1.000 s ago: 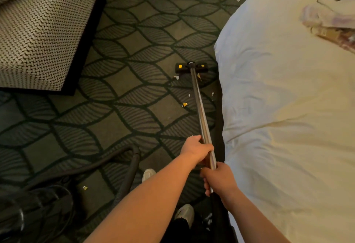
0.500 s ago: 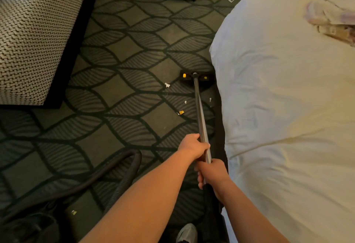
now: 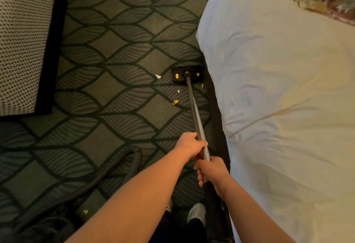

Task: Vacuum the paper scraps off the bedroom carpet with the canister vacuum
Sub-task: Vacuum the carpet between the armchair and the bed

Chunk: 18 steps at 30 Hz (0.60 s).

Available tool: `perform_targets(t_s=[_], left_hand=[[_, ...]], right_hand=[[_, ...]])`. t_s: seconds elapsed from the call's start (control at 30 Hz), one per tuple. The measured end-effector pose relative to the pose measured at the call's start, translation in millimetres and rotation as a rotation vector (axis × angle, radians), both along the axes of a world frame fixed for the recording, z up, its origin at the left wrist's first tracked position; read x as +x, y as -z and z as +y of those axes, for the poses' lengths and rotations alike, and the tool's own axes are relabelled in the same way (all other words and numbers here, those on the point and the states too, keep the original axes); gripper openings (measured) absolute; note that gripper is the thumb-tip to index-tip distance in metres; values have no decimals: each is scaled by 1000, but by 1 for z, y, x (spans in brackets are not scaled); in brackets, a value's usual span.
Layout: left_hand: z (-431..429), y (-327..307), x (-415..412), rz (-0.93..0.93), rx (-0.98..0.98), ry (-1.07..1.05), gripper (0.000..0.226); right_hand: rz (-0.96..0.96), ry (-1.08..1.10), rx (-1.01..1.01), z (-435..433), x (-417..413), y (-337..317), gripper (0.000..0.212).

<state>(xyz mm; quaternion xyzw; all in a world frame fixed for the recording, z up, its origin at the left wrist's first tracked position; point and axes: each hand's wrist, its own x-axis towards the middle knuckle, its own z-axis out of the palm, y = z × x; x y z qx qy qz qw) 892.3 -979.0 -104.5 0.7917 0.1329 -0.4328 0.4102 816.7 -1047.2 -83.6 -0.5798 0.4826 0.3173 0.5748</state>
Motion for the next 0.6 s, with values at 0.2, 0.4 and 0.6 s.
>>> perform_targets(t_s=[0.2, 0.4, 0.6], left_hand=[[3, -3, -30, 13, -33, 7, 50], [3, -5, -61, 45, -51, -5, 38], [-2, -7, -99, 28, -37, -17, 42]], right_hand=[[6, 4, -3, 2, -28, -6, 7], [31, 29, -4, 1, -60, -11, 6], [36, -1, 4, -4, -96, -13, 3]])
